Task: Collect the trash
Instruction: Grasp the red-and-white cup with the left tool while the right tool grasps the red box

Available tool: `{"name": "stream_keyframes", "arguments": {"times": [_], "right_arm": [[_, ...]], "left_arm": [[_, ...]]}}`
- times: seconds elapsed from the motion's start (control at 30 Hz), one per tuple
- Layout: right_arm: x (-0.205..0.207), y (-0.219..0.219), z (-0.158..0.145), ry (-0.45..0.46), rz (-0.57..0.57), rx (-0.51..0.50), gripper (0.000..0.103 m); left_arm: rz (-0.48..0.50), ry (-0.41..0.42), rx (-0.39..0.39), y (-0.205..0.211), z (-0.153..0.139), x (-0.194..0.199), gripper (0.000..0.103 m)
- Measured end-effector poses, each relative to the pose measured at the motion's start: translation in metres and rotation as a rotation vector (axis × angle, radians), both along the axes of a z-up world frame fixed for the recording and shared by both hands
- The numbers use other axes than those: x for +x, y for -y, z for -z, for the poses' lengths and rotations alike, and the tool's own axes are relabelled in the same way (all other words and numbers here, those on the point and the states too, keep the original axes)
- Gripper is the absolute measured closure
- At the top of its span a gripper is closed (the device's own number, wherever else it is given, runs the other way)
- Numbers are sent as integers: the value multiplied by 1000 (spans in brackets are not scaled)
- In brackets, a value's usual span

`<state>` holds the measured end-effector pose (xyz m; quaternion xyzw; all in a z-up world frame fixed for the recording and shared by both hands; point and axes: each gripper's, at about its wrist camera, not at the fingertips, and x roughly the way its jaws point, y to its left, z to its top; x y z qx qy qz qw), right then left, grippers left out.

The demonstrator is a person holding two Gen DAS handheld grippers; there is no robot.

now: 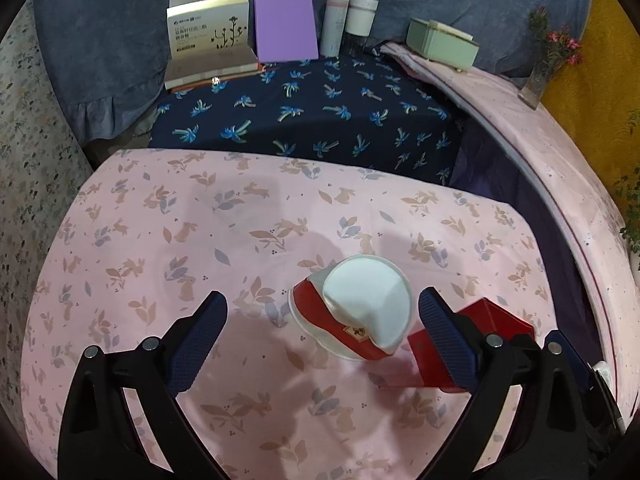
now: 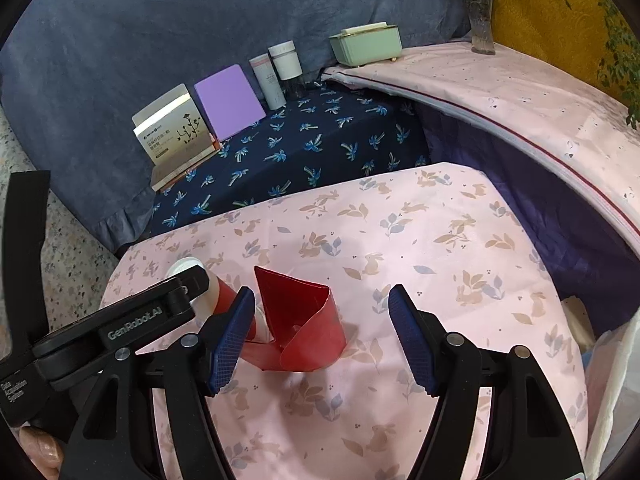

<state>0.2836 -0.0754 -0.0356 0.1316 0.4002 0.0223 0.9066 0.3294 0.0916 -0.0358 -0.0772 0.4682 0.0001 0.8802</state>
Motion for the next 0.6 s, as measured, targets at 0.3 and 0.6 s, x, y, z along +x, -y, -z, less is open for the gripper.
{"name": "stream_keyframes", "arguments": {"times": [0.3,0.6], "right_arm": [[0,-5,24,-51,-33,-11,64],[-27,3,17,-51,-29,20,98]], "left_arm": [[30,-56,11,6,24,6,53],[47,-22,10,10,10,-20,76]]}}
